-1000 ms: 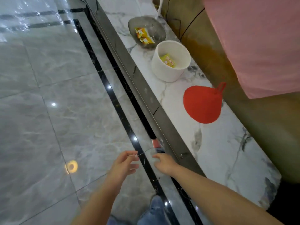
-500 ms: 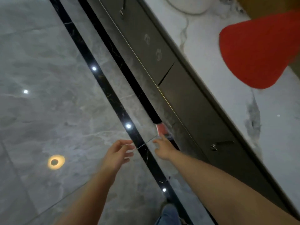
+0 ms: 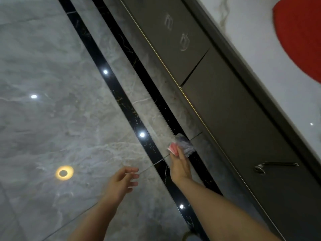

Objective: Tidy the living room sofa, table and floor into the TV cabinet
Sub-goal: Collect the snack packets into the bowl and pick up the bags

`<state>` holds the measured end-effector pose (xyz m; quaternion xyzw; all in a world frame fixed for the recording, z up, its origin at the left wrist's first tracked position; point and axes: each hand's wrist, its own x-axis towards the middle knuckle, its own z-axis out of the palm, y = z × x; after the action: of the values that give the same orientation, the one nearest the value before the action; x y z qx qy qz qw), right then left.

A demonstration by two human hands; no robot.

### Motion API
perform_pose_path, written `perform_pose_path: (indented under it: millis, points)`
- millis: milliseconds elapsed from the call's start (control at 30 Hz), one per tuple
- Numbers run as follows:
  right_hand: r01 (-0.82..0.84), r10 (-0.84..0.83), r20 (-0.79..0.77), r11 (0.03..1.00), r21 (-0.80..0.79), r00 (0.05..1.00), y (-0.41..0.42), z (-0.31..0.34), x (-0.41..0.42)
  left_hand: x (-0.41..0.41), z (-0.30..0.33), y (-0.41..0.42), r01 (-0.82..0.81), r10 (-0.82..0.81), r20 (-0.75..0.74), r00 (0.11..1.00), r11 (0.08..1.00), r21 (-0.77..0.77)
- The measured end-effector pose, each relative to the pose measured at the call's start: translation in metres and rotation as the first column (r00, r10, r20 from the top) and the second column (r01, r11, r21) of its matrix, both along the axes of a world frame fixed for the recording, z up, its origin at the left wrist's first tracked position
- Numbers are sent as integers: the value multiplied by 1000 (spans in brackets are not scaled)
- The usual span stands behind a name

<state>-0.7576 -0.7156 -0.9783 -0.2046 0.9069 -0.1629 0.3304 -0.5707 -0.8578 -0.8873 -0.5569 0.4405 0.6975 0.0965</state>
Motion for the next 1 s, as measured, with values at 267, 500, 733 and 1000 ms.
perform_pose_path:
  millis: [267, 500, 733, 1000]
  points:
    - [-108, 163, 156, 944, -312, 974, -28, 131, 69, 31, 79, 3, -109, 102, 90, 991, 991, 76]
    - [543, -264, 688, 809, -224, 676, -39, 323, 112, 43, 196, 17, -390, 395, 45, 917, 872, 297]
    - [719, -395, 789, 690, -83, 470, -31, 422, 124, 55, 306, 33, -634, 688, -136, 713, 716, 292]
    - [514, -254, 745, 847, -137, 617, -31, 500, 135, 93, 415, 28, -488, 470, -316, 824, 872, 22]
